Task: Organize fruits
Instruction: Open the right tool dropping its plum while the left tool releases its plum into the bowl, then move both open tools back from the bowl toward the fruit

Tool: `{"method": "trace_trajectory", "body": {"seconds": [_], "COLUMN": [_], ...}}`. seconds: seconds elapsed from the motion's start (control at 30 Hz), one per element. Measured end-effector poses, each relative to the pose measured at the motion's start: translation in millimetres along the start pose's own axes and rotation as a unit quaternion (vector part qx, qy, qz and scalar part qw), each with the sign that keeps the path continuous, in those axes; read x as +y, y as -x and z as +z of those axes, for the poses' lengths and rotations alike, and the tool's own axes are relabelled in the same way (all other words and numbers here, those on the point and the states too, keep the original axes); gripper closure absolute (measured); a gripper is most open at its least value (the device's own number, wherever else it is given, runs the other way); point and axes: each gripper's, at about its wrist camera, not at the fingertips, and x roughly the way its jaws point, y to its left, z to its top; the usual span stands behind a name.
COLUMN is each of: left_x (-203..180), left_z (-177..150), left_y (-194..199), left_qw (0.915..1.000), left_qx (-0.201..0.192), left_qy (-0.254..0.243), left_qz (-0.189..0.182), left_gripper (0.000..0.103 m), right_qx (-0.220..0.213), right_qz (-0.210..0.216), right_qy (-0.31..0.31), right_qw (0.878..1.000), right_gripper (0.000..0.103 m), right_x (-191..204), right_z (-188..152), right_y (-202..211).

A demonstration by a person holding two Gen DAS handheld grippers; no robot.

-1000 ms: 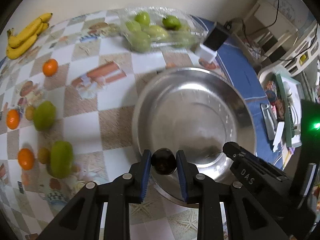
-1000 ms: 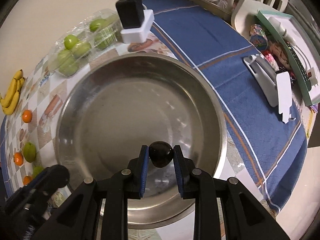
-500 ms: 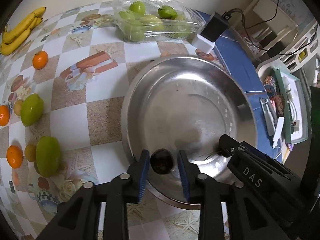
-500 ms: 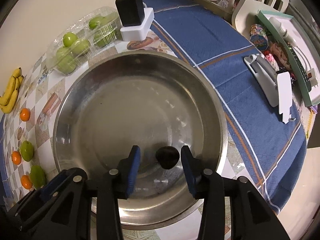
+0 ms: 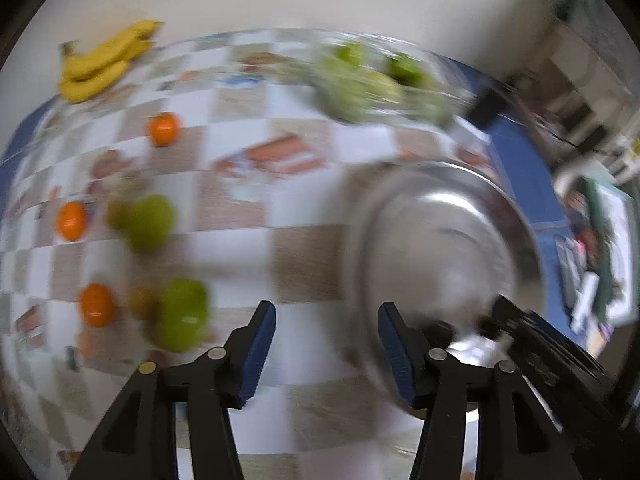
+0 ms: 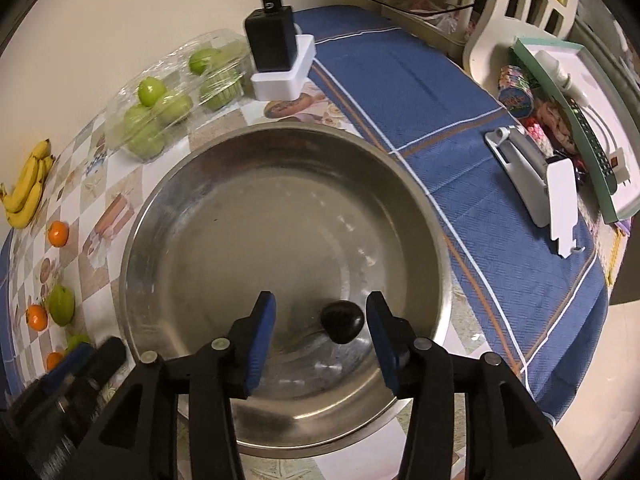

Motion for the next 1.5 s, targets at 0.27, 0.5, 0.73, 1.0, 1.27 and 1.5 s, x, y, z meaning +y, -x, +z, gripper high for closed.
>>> {"method": "trace_trajectory", "body": {"seconds": [0.27,0.5,0.73,1.0,1.27,1.5], "left_x": [66,112,145,168,185,193], "left_z": [3,-2,-13,-29,-40,-53], "left_y": [-3,9,20,32,46,38], "left_qw": [0.9919,0.9825,0.9768,0.9743,0.9747,0.976], "left_qx": [-0.004,-0.026,-0.036,-0.052,-0.058,-0.027], "left_qy": [0.071,0.126,0.17,0.187,0.187,0.193], "left_qz": [0.105,0.135,0.125,0.115,0.108,0.097], "left_gripper": [0.023,0.001,0.0,0.0,0.0,0.0], "right_qx": [-0.001,-0.005,-0.005,-0.005,0.038,0.079], "right_qz": [0.04,0.07,0.107,0.152,0.17,0.164], "right_qy": [0.05,0.101,0.131,0.151,0.162,0.199], "right_qw": [0.998,0.992,0.985,0.977,0.971,0.963], "right_gripper": [0.037,0.017,0.007,0.0,0.0,0.0], "right_x": [33,71,100,128,144,168], "right_z": [-6,-15,-27,-43,-62,-86], "right_y": [2,6,12,26,20,8]}}
